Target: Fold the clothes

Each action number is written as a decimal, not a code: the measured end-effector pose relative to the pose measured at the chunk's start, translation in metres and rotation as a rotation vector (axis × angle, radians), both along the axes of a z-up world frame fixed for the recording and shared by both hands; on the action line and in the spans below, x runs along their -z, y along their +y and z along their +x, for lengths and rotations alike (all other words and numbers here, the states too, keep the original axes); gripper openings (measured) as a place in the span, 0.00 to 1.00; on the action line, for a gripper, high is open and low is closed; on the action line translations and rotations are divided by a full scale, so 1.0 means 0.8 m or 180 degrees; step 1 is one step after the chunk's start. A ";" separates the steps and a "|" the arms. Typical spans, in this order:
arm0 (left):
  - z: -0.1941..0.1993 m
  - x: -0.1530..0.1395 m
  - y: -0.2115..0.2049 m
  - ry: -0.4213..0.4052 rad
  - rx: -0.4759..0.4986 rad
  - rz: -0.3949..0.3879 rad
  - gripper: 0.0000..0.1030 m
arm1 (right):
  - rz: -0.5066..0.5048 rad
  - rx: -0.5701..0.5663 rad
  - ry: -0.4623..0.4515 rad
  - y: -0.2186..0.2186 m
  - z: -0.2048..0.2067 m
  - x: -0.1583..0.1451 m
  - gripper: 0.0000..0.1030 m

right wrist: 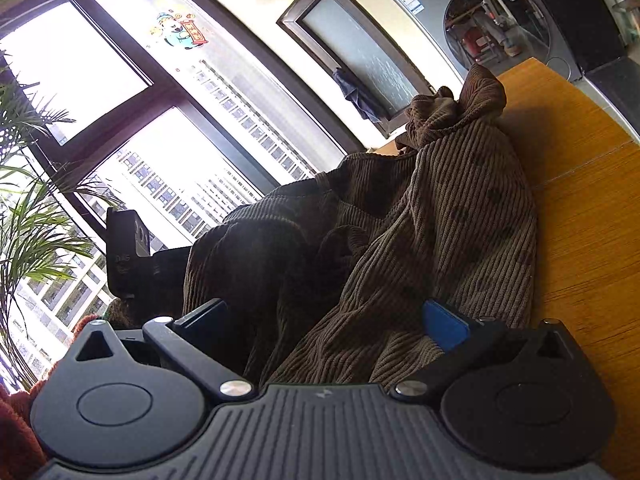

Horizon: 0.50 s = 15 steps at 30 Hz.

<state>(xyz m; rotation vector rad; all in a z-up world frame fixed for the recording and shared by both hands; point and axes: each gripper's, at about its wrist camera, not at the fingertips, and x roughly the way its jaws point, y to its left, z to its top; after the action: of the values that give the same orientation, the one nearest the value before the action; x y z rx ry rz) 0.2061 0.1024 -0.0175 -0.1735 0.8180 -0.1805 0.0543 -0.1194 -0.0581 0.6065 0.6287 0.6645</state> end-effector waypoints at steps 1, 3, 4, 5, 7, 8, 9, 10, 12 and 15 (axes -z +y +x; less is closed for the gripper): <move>0.005 0.004 -0.006 0.0026 0.0041 -0.0005 0.70 | 0.0007 0.0001 -0.0001 0.000 0.000 0.000 1.00; 0.011 0.010 -0.016 0.0058 0.0089 0.0113 0.69 | 0.0033 0.0003 -0.0007 -0.002 0.000 0.000 1.00; 0.015 0.013 -0.021 0.0064 0.0101 0.0199 0.71 | 0.0044 0.0005 -0.0009 -0.002 0.000 0.000 1.00; 0.017 0.015 -0.024 0.0053 0.0108 0.0260 0.71 | 0.0055 0.0006 -0.0011 -0.003 0.000 0.000 1.00; 0.021 0.014 -0.027 0.0077 0.0084 0.0301 0.73 | 0.0076 0.0008 -0.0015 -0.004 -0.002 0.000 1.00; 0.022 0.013 -0.025 0.0097 0.0055 0.0286 0.73 | 0.0084 0.0009 -0.0016 -0.004 -0.002 0.000 1.00; 0.022 0.013 -0.023 0.0119 -0.0001 0.0294 0.78 | 0.0092 0.0010 -0.0017 -0.004 -0.002 0.000 1.00; 0.022 0.013 -0.020 0.0145 -0.0064 0.0302 0.88 | 0.0098 0.0012 -0.0018 -0.005 -0.002 0.001 1.00; 0.022 0.018 -0.010 0.0210 -0.0232 0.0309 0.96 | 0.0115 0.0013 -0.0021 -0.005 -0.003 0.001 1.00; 0.016 0.015 -0.004 0.0251 -0.0271 0.0296 0.97 | 0.0148 0.0016 -0.0026 -0.006 -0.004 0.000 1.00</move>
<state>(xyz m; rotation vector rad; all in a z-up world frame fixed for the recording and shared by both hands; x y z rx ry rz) 0.2187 0.0992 -0.0296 -0.1281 0.8940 -0.0557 0.0515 -0.1245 -0.0578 0.6481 0.6052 0.6783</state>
